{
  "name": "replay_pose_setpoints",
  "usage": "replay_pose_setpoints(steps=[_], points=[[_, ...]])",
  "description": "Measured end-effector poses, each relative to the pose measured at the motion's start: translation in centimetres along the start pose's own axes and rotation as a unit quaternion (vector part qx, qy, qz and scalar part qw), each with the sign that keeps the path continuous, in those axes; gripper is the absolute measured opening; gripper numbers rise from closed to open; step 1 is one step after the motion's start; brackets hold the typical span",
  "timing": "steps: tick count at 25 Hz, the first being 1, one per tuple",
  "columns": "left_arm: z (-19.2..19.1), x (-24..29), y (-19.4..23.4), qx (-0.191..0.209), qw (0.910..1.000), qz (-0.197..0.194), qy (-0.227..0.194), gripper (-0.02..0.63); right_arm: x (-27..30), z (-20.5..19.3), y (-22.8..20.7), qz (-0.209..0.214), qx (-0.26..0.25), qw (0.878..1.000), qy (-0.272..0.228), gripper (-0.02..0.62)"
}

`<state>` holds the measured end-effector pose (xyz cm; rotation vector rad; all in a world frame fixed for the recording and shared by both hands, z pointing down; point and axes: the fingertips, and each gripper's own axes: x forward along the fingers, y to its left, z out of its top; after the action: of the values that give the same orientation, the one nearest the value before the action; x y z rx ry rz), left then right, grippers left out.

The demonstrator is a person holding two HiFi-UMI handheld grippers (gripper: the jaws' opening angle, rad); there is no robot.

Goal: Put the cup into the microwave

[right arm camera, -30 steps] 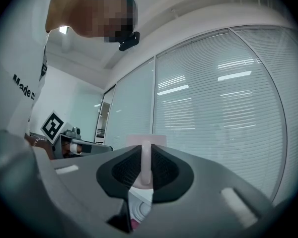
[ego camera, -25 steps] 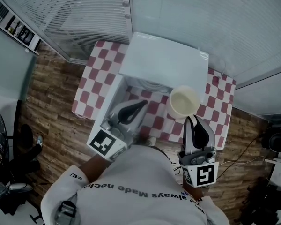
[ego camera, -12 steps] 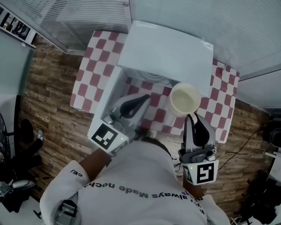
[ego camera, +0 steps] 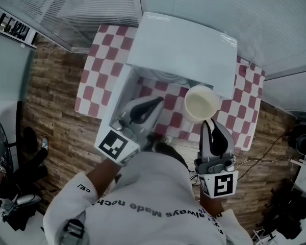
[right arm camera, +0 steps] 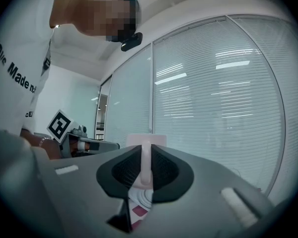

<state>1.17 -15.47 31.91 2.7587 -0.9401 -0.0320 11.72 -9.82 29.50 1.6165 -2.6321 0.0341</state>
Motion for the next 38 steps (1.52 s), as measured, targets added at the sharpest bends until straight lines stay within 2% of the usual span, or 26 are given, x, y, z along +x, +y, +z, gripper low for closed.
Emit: replay_pose_setpoints(steps=[19,24,38], points=[[-7.5,0.5,2.6,-0.011,0.9992,-0.004,0.038,0.004,1.9,-7.6,1.0,0.002,0.016,0.999,0.034,0.041],[-9.3,0.9,3.6,-0.024,0.9988,0.003,0.043,0.003,2.6,-9.9,1.0,-0.001,0.022,0.999,0.042,0.041],[-14.2,2.6,6.5,-0.026,0.9981,0.02,0.051,0.004,4.4,-15.8,0.8,-0.011,0.035,0.998,0.057,0.041]])
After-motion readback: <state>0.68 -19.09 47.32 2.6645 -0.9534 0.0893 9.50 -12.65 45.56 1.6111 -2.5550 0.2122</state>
